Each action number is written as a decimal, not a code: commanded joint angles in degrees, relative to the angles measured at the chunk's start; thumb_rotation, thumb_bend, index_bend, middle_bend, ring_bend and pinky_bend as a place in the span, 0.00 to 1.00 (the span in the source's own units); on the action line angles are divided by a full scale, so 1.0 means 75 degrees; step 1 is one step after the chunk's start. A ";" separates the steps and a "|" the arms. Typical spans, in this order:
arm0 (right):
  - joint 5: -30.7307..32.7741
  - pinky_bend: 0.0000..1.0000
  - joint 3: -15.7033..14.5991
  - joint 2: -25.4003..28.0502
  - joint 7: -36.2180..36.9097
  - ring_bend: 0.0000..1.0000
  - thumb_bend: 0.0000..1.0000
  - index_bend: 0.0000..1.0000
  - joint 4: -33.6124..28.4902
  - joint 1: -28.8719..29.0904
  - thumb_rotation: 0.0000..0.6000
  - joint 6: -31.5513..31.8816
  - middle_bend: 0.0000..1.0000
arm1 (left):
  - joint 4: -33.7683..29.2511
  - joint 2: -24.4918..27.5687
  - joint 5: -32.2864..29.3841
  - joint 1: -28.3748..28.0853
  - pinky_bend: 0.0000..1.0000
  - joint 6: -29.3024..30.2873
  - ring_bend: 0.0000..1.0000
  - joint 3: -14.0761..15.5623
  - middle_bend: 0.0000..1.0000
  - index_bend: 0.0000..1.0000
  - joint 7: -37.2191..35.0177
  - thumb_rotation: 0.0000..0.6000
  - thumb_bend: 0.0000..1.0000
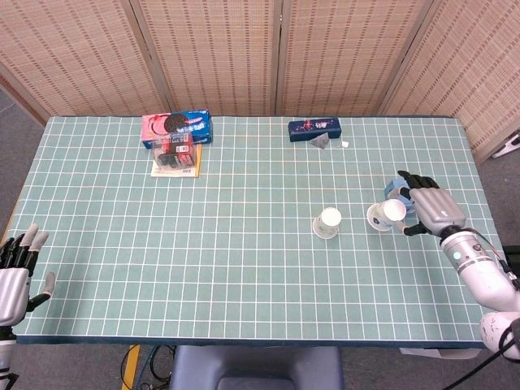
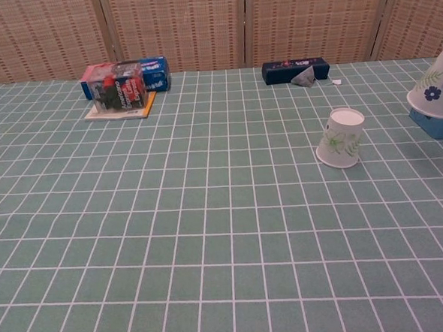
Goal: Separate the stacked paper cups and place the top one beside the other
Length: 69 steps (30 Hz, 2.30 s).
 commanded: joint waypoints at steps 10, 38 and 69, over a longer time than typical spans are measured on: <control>-0.0297 0.00 0.0020 -0.1173 0.0390 0.00 0.36 0.35 0.1428 0.0205 1.00 -0.0917 0.00 | -0.0070 0.0121 -0.0073 0.0047 0.00 0.0009 0.00 0.0015 0.00 0.00 0.0038 1.00 0.49; -0.0124 0.00 0.0017 -0.2340 0.0383 0.00 0.36 0.35 0.2755 0.0665 1.00 -0.1505 0.00 | -0.0218 0.0285 0.0001 0.0166 0.00 0.0177 0.00 0.0061 0.00 0.00 -0.0065 1.00 0.50; -0.0739 0.00 0.0126 -0.0602 0.0423 0.00 0.24 0.00 0.0378 0.0127 1.00 -0.0275 0.00 | -0.0262 0.0314 0.0019 0.0193 0.00 0.0211 0.00 0.0053 0.00 0.00 -0.0047 1.00 0.49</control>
